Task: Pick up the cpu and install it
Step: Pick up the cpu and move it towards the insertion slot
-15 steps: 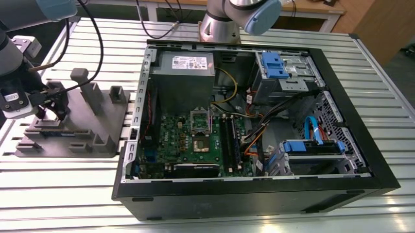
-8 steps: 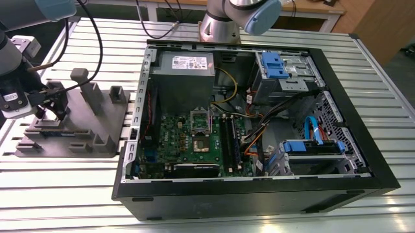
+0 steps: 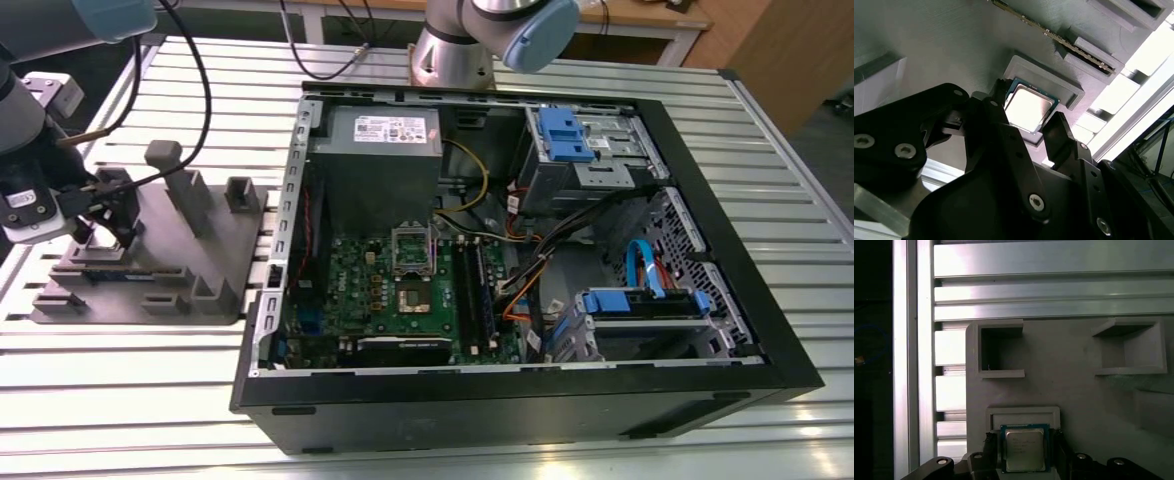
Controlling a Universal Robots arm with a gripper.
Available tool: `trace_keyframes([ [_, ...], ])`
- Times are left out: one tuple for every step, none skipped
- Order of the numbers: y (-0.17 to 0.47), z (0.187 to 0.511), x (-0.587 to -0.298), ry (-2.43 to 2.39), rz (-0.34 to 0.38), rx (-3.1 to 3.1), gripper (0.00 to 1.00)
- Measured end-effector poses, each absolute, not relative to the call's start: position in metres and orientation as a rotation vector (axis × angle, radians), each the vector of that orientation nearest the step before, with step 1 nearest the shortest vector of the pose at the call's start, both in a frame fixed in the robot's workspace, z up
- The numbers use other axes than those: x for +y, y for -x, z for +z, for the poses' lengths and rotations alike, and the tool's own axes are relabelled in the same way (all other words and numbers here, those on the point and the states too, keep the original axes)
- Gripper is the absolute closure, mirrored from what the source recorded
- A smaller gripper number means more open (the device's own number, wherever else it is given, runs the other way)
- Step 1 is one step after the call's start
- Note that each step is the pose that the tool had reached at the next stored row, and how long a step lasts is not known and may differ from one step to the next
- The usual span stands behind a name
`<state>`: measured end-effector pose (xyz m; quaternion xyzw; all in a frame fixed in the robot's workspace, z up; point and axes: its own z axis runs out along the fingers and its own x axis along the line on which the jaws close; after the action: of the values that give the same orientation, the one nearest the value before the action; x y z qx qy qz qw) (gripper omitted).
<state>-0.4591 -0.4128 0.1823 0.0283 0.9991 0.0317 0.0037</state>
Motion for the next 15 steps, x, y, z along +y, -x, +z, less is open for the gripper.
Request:
trace_keyframes([
  [0.4591, 0.1825, -0.4127, -0.089, 0.099, 3.131, 0.44],
  [0.4591, 0.1826, -0.4127, -0.089, 0.100, 3.131, 0.44],
  [0.4590, 0.1828, -0.4127, -0.089, 0.100, 3.131, 0.44],
  [0.4591, 0.1830, -0.4127, -0.089, 0.100, 3.131, 0.44],
  [0.4592, 0.1830, -0.4127, -0.089, 0.100, 3.131, 0.44],
  [0.4593, 0.1831, -0.4127, -0.089, 0.099, 3.131, 0.44],
  [0.4595, 0.1832, -0.4127, -0.089, 0.099, 3.132, 0.44],
  [0.4599, 0.1832, -0.4127, -0.089, 0.099, 3.131, 0.44],
  [0.4600, 0.1831, -0.4127, -0.089, 0.099, 3.131, 0.44],
  [0.4601, 0.1831, -0.4127, -0.089, 0.099, 3.131, 0.44],
  [0.4603, 0.1831, -0.4127, -0.089, 0.099, 3.131, 0.44],
  [0.4605, 0.1831, -0.4127, -0.089, 0.099, 3.131, 0.44],
  [0.4607, 0.1831, -0.4127, -0.089, 0.099, 3.130, 0.44],
  [0.4610, 0.1831, -0.4127, -0.089, 0.099, 3.130, 0.44],
  [0.4612, 0.1831, -0.4127, -0.089, 0.099, 3.130, 0.44],
])
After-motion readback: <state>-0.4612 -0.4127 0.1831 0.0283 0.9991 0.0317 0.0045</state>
